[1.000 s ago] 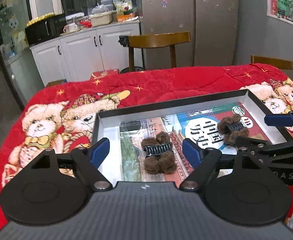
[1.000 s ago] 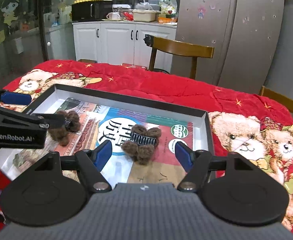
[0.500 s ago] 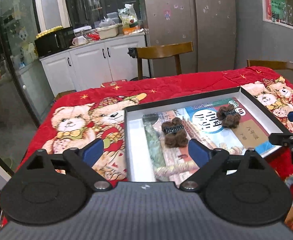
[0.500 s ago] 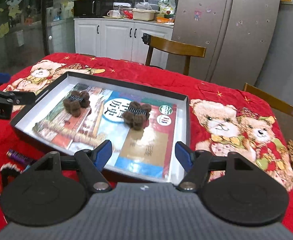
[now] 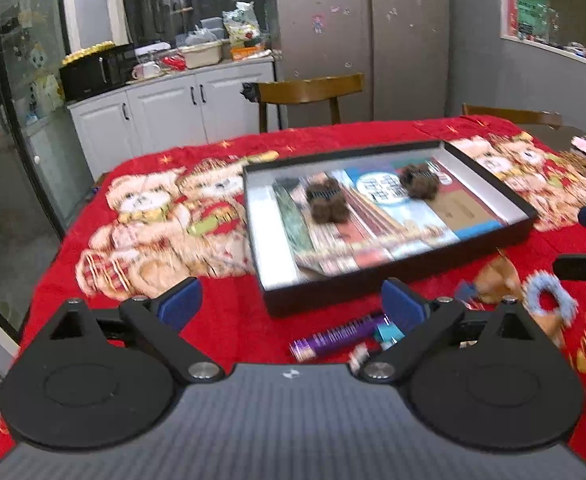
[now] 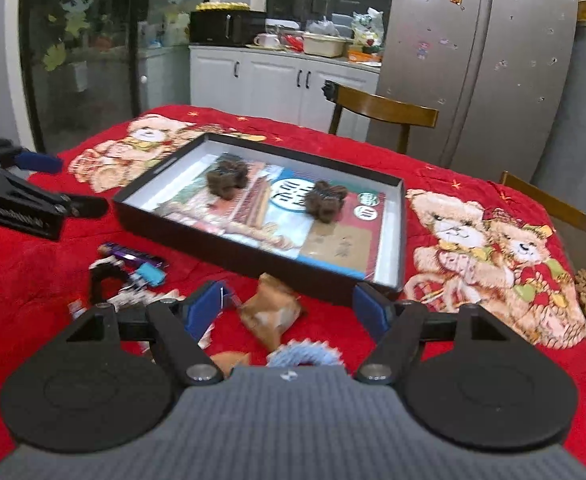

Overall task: Organize objects
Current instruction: 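Grasp the red printed tube with the left tool while the right tool grasps a paper triangle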

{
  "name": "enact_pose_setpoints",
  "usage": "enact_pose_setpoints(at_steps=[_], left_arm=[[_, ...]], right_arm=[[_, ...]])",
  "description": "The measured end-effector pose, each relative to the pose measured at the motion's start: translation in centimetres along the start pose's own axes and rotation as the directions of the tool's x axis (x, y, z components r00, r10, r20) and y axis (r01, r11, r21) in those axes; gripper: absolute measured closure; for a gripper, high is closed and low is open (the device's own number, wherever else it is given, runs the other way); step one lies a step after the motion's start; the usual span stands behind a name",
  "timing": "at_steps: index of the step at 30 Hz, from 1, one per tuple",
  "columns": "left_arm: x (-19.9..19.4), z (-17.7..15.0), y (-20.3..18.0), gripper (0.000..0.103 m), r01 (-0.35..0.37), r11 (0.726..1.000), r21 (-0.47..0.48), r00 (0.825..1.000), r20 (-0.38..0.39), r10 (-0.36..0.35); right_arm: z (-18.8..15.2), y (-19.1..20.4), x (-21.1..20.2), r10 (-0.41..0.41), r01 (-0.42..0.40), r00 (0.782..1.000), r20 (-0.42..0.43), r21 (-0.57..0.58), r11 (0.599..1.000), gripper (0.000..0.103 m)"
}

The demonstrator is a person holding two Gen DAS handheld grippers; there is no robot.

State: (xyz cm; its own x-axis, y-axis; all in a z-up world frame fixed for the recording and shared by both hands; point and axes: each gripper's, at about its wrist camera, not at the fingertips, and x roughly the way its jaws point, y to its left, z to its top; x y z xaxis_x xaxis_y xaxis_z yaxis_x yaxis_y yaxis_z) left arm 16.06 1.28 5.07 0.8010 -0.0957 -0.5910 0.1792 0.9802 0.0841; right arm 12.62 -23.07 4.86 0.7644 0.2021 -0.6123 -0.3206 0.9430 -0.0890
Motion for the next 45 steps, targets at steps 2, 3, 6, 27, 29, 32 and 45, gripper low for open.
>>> enact_pose_setpoints(at_steps=[2,3,6,27,29,32,45], left_arm=[[-0.3,-1.1,-0.5,0.005,0.015,1.000,0.021,1.000,-0.009,-0.014],[-0.6,-1.6,-0.9,0.005,0.022,0.999,0.037,1.000,-0.011,-0.022],[-1.5,-3.5,-2.0,0.004,0.037,0.995,0.096,0.999,-0.010,-0.037],[-0.4,-8.3,-5.3,0.004,0.178,0.976,0.128,0.981,-0.099,-0.167],[0.1,-8.3,-5.3,0.004,0.182,0.976,0.117,0.980,-0.101,-0.171],[0.8,-8.3,-5.3,0.004,0.183,0.977,0.106,0.979,-0.108,-0.171],[1.8,-8.2,-4.9,0.004,0.200,0.977,0.072,0.976,-0.101,-0.193]], right_arm=[[-0.8,0.6,-0.6,-0.005,0.005,1.000,0.009,-0.019,1.000,0.021],[-1.1,1.0,-0.9,-0.012,0.013,1.000,0.016,-0.033,0.999,0.021],[-2.3,1.8,-1.7,-0.025,0.027,0.999,0.035,-0.056,0.998,0.021],[-7.0,4.3,-0.6,0.006,-0.002,0.998,0.063,-0.071,0.997,0.021],[-7.1,4.2,-0.3,0.005,-0.001,0.998,0.059,-0.063,0.998,0.021],[-7.1,3.9,0.1,0.009,-0.006,0.998,0.054,-0.048,0.999,0.022],[-7.1,4.1,1.9,0.023,-0.022,0.999,0.028,-0.053,0.998,0.041]])
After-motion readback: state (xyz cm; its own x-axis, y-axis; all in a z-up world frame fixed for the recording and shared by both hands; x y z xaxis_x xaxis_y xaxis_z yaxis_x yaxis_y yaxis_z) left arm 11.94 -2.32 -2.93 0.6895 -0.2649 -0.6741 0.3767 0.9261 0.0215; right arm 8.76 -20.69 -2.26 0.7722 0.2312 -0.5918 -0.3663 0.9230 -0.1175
